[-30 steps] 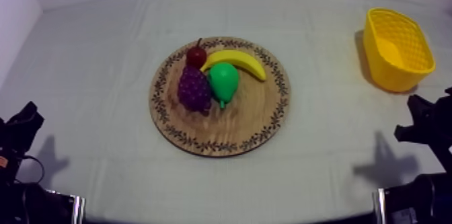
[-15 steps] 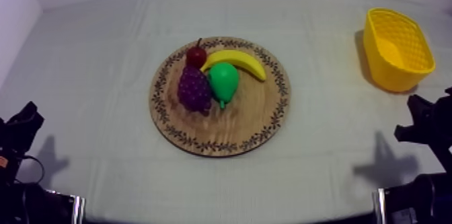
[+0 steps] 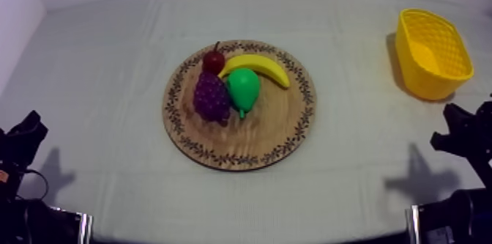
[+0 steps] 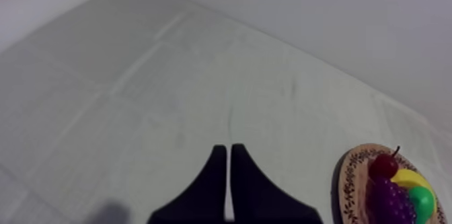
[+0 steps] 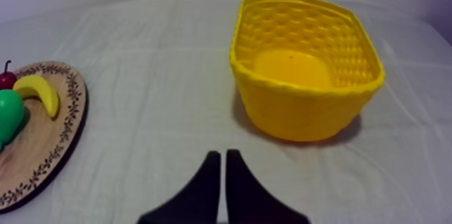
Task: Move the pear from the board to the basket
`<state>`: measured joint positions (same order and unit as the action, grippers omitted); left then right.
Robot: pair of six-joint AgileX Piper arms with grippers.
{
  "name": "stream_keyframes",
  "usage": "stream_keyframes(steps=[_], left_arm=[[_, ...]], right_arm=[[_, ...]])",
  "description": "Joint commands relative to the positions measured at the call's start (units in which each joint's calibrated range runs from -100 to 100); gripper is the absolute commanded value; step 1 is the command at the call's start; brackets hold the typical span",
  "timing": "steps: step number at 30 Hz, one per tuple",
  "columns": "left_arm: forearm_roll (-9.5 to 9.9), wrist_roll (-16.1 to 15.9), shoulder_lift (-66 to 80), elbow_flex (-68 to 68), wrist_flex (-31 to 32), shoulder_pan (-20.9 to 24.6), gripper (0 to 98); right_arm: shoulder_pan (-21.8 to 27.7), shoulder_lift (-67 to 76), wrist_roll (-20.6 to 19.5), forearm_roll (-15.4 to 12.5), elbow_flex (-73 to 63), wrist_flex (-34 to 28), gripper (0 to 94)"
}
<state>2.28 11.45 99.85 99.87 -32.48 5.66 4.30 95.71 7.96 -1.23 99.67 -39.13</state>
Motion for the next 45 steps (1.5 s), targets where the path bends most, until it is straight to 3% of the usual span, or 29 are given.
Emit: stream_keyframes(steps=[1,7,13,18,21,26,31,34,38,42,45], left_arm=[[0.00,0.0,0.0,0.0,0.0,0.0,0.1],[0.00,0.0,0.0,0.0,0.0,0.0,0.1],[0.00,0.0,0.0,0.0,0.0,0.0,0.1],[0.00,0.0,0.0,0.0,0.0,0.0,0.1],[0.00,0.0,0.0,0.0,0.0,0.0,0.1],[0.00,0.0,0.0,0.0,0.0,0.0,0.1],[0.00,0.0,0.0,0.0,0.0,0.0,0.1],[0.00,0.0,0.0,0.0,0.0,0.0,0.1],[0.00,0.0,0.0,0.0,0.0,0.0,0.1],[0.00,0.0,0.0,0.0,0.0,0.0,0.1],[0.00,0.0,0.0,0.0,0.0,0.0,0.1]], right_arm=[[-0.1,0.0,-0.5,0.8,-0.1,-0.5,0.5],[-0.6,0.0,-5.2,4.4,-3.0,-3.6,0.5],[-3.2,-4.9,-6.9,4.4,-13.4,-7.7,0.5],[-0.3,-18.3,-5.9,-0.2,-28.6,-9.5,0.5],[-1.1,-25.0,-6.3,-1.8,-38.2,-11.3,0.6],[-9.1,-32.8,-7.4,-1.4,-49.9,-12.5,3.8],[-20.1,-40.9,-10.8,1.4,-58.6,-13.7,5.2],[-24.2,-46.9,-11.1,1.7,-63.0,-15.6,6.9],[-24.9,-54.5,-7.0,-2.2,-65.6,-17.2,12.3],[-23.6,-60.4,-1.0,-7.7,-64.2,-17.3,23.2],[-24.1,-63.8,1.3,-9.7,-61.8,-16.6,34.6]])
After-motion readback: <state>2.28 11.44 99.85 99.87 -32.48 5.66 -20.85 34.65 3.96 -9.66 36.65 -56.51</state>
